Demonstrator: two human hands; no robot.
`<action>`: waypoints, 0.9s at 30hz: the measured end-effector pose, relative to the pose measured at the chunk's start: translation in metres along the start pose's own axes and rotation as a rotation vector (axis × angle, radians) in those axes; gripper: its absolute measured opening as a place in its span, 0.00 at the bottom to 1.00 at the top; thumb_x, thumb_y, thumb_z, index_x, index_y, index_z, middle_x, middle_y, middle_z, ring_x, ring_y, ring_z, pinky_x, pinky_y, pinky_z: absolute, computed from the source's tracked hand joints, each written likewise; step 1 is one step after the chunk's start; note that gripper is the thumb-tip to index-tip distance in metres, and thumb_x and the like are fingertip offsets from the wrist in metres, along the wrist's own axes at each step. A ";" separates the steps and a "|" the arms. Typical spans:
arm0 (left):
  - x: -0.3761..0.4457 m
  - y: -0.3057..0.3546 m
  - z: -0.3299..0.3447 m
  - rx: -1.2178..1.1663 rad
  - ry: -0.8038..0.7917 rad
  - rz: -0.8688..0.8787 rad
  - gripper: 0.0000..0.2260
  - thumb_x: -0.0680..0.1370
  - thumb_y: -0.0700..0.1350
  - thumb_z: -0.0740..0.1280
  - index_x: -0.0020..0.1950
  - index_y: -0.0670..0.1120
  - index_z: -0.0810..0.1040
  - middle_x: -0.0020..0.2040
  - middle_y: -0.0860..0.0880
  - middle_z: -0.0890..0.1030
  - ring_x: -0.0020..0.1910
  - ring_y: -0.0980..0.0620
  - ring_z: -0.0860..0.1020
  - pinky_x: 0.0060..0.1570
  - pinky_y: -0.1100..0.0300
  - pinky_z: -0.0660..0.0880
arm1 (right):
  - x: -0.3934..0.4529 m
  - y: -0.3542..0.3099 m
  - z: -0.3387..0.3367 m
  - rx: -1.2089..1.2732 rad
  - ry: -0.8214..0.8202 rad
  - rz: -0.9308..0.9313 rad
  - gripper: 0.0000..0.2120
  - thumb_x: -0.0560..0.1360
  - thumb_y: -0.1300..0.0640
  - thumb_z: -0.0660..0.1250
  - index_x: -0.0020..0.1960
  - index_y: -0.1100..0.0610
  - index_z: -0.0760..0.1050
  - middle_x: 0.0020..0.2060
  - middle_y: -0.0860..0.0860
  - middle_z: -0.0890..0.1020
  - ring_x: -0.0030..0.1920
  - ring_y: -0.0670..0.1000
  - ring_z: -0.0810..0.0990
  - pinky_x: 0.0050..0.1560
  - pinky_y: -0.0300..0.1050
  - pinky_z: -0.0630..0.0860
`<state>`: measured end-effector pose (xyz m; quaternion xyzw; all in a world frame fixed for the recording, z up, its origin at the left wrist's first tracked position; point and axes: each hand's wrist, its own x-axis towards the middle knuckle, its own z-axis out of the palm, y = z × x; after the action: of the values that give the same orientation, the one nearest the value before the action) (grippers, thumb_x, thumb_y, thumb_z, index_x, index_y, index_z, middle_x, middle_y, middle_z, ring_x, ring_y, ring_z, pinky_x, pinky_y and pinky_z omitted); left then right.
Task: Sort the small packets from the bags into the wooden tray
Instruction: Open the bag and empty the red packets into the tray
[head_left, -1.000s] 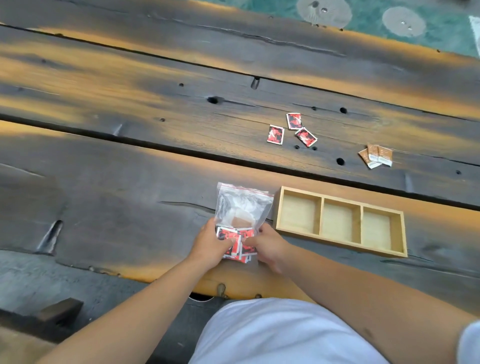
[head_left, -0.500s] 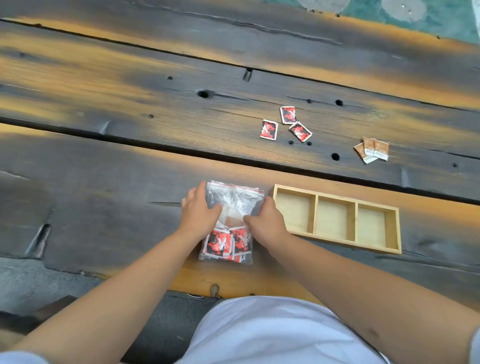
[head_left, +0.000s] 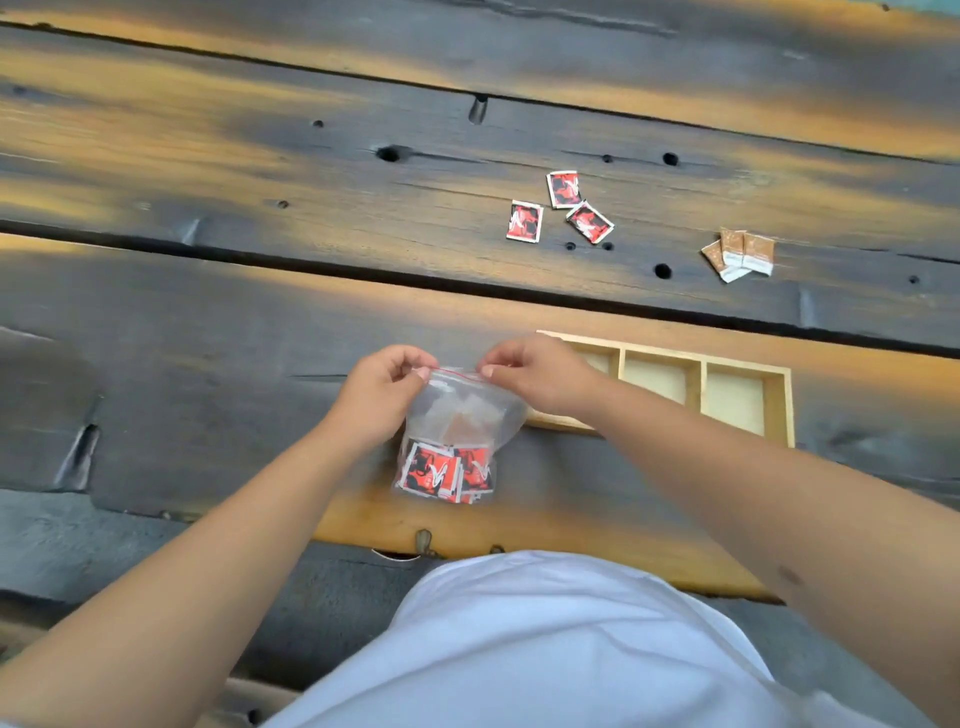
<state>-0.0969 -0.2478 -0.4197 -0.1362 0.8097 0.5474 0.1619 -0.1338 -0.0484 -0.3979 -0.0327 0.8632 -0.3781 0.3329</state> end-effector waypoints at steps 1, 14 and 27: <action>-0.005 0.003 0.000 -0.005 -0.017 0.022 0.12 0.79 0.33 0.64 0.42 0.50 0.77 0.39 0.51 0.78 0.33 0.66 0.75 0.37 0.73 0.71 | -0.004 -0.003 -0.004 -0.031 -0.037 -0.044 0.08 0.78 0.54 0.67 0.52 0.55 0.83 0.49 0.50 0.86 0.50 0.48 0.80 0.54 0.43 0.74; -0.057 0.029 0.041 0.023 0.173 0.068 0.08 0.79 0.37 0.65 0.50 0.47 0.81 0.50 0.54 0.79 0.47 0.64 0.76 0.51 0.66 0.69 | -0.057 0.021 -0.007 -0.333 -0.028 -0.210 0.09 0.79 0.57 0.65 0.53 0.58 0.82 0.50 0.53 0.85 0.52 0.54 0.80 0.44 0.41 0.70; -0.120 0.083 0.126 0.011 0.388 -0.147 0.18 0.75 0.52 0.70 0.57 0.47 0.65 0.59 0.49 0.67 0.56 0.49 0.70 0.52 0.57 0.66 | -0.138 0.061 -0.033 0.228 0.001 -0.021 0.09 0.74 0.61 0.71 0.36 0.52 0.80 0.31 0.47 0.81 0.31 0.45 0.77 0.34 0.41 0.76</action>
<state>-0.0065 -0.0949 -0.3445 -0.2966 0.8166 0.4932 0.0431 -0.0340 0.0578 -0.3466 -0.0034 0.8144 -0.4771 0.3302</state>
